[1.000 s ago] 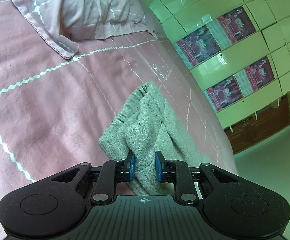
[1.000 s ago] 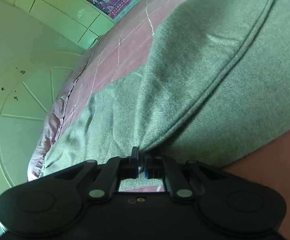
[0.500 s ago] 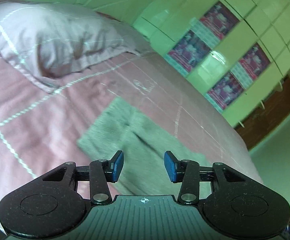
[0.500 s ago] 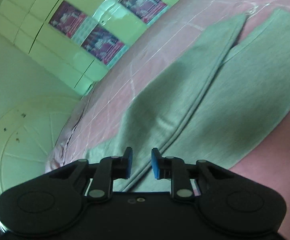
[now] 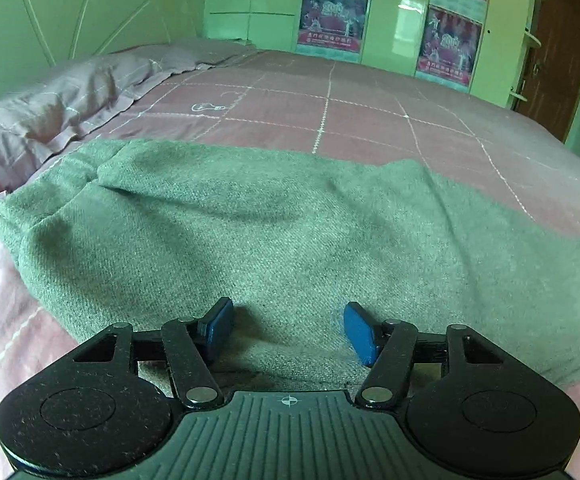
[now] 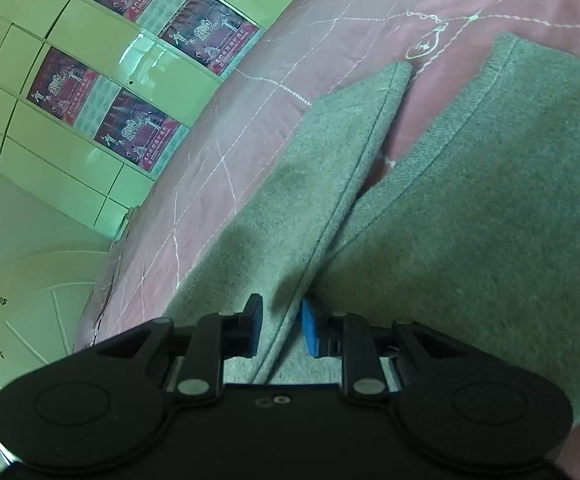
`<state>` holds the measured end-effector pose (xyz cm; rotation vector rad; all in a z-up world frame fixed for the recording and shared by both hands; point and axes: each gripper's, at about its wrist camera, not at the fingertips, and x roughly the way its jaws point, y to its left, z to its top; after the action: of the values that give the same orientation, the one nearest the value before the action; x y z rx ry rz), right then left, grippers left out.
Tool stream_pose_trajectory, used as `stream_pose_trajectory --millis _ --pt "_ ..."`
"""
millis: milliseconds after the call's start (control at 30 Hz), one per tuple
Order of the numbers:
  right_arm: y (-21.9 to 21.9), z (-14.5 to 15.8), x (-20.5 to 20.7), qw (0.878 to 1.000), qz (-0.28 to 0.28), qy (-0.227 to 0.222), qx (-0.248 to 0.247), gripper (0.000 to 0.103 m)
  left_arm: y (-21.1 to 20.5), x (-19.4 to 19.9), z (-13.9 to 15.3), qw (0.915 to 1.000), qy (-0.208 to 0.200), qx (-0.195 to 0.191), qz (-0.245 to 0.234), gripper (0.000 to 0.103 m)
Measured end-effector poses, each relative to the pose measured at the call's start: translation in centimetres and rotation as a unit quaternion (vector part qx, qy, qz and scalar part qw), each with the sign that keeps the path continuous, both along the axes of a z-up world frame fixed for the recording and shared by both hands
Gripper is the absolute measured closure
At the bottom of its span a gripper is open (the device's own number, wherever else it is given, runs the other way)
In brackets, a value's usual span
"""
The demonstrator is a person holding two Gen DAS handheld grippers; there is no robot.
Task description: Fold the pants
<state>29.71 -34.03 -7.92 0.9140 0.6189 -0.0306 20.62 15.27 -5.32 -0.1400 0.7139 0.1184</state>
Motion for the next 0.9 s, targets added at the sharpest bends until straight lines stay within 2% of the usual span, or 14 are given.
stream_pose_trajectory --millis 33,100,133,300,367,433,467,500,533,567,633,700,800,900 --pt "-0.1 -0.1 0.5 1.000 -0.001 0.002 0.001 0.091 0.1 -0.1 0.2 1.0000 0.002 -0.003 -0.001 0.042" --pt "0.0 0.1 1.1 1.000 -0.002 0.015 -0.014 0.103 0.1 -0.2 0.4 1.0000 0.006 -0.001 -0.004 0.042" --pt "0.2 0.7 1.0 0.999 0.000 0.013 -0.030 0.103 0.0 -0.2 0.4 1.0000 0.007 0.002 -0.005 0.042" --pt "1.7 7.3 -5.5 0.992 0.000 -0.095 -0.082 0.103 0.0 -0.2 0.4 0.9999 0.009 -0.004 -0.013 0.041" --pt "1.6 7.3 -8.1 0.993 -0.009 -0.077 -0.090 0.103 0.2 -0.1 0.3 0.9998 0.009 -0.005 -0.015 0.041" --pt "0.9 4.6 -9.0 0.996 -0.007 -0.023 -0.089 0.099 0.0 0.0 0.3 0.9998 0.011 -0.005 -0.015 0.041" --pt "0.2 2.5 -8.5 0.997 0.000 0.025 -0.074 0.095 -0.1 0.1 0.3 0.9998 0.012 -0.005 -0.016 0.041" --pt "-0.6 0.8 -8.7 0.999 0.003 0.033 -0.030 0.097 0.0 0.3 0.3 0.9998 0.013 -0.005 -0.017 0.041" --pt "-1.5 0.0 -9.3 1.000 -0.010 0.011 0.006 0.097 0.0 0.3 0.3 0.9997 0.014 -0.004 -0.019 0.041" --pt "-2.1 -0.1 -9.8 0.999 -0.026 -0.006 0.020 0.090 0.0 0.3 0.4 0.9996 0.016 -0.005 -0.022 0.040" --pt "-3.2 0.1 -10.3 0.997 -0.052 -0.041 0.036 0.077 0.3 0.5 0.5 0.9994 0.019 -0.008 -0.029 0.040" --pt "-4.2 0.1 -9.7 0.995 -0.073 -0.048 0.040 0.065 0.4 0.4 0.5 0.9993 0.018 -0.010 -0.030 0.040" --pt "-6.3 -0.4 -7.9 0.991 -0.104 -0.056 0.061 0.059 0.2 0.4 0.4 0.9995 0.017 -0.006 -0.028 0.039" --pt "-8.1 -1.3 -6.3 0.985 -0.126 -0.055 0.101 0.064 0.2 0.3 0.4 0.9995 0.017 -0.005 -0.026 0.039"
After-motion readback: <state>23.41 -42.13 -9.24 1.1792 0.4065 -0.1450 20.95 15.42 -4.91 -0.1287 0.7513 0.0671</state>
